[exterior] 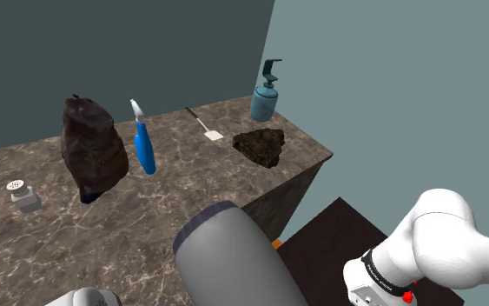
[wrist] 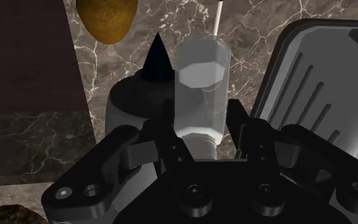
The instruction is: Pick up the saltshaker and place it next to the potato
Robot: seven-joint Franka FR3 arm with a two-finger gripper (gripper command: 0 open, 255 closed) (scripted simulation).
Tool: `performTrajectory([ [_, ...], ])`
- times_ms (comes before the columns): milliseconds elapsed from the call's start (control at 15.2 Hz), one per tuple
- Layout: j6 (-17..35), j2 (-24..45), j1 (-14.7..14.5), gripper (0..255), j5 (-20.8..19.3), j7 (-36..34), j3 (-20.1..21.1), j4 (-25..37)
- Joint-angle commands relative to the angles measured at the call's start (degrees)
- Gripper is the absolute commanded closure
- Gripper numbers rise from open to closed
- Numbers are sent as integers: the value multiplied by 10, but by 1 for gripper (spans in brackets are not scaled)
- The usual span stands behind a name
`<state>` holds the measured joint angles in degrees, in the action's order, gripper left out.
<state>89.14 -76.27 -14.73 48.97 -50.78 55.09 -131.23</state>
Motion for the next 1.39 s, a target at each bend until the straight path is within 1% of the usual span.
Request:
performTrajectory([
  [0,0,14,22,255,16,-29,29,47],
  [660,42,-14,3,255,63,-27,79,-10],
  [1320,85,-35,-13,255,115,-26,139,-56],
])
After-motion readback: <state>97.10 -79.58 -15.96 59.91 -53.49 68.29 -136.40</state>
